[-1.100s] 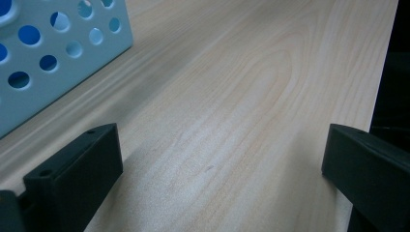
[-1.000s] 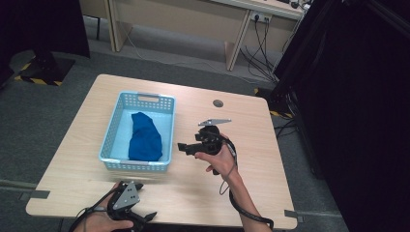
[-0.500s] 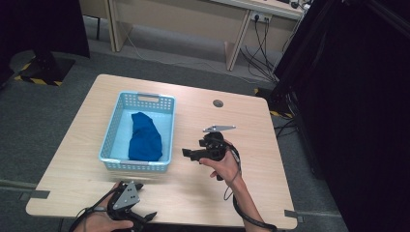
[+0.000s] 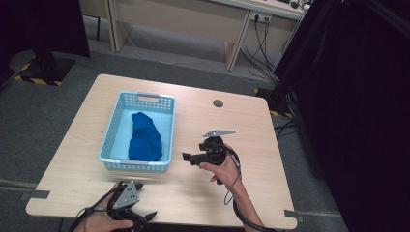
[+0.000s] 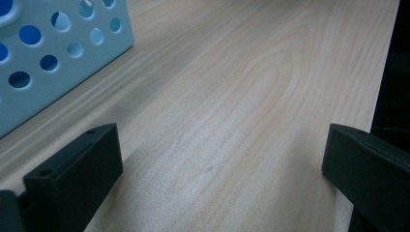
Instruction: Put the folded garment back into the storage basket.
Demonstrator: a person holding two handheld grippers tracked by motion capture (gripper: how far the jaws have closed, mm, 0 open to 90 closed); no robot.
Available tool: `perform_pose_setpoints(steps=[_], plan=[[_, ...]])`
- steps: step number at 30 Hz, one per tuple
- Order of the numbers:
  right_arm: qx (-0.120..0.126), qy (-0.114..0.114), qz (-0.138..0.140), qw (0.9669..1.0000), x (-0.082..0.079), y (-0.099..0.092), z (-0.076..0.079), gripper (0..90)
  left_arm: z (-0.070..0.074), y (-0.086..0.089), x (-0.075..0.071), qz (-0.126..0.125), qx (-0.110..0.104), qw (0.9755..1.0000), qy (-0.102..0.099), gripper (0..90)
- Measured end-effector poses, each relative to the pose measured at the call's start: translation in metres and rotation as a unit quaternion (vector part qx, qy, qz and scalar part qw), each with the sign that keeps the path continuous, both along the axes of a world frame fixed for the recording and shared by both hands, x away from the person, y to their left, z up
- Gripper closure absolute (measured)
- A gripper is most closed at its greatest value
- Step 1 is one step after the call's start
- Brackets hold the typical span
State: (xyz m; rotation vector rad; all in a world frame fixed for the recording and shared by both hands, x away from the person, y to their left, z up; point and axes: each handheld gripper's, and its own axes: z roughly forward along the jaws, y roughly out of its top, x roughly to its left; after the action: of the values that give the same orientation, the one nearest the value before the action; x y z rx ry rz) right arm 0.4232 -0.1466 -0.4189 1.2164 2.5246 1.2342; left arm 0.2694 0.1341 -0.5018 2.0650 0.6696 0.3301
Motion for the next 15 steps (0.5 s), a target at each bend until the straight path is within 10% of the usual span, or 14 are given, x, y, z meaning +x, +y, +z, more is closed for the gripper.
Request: perform_pose_setpoints(steps=[15], plan=[[-0.01,0.003,0.0,0.9999,-0.0069,-0.0075,-0.0071,14.7,0.0,-0.0001,-0.0001,0.0,0.001,1.0,0.0,0.0]])
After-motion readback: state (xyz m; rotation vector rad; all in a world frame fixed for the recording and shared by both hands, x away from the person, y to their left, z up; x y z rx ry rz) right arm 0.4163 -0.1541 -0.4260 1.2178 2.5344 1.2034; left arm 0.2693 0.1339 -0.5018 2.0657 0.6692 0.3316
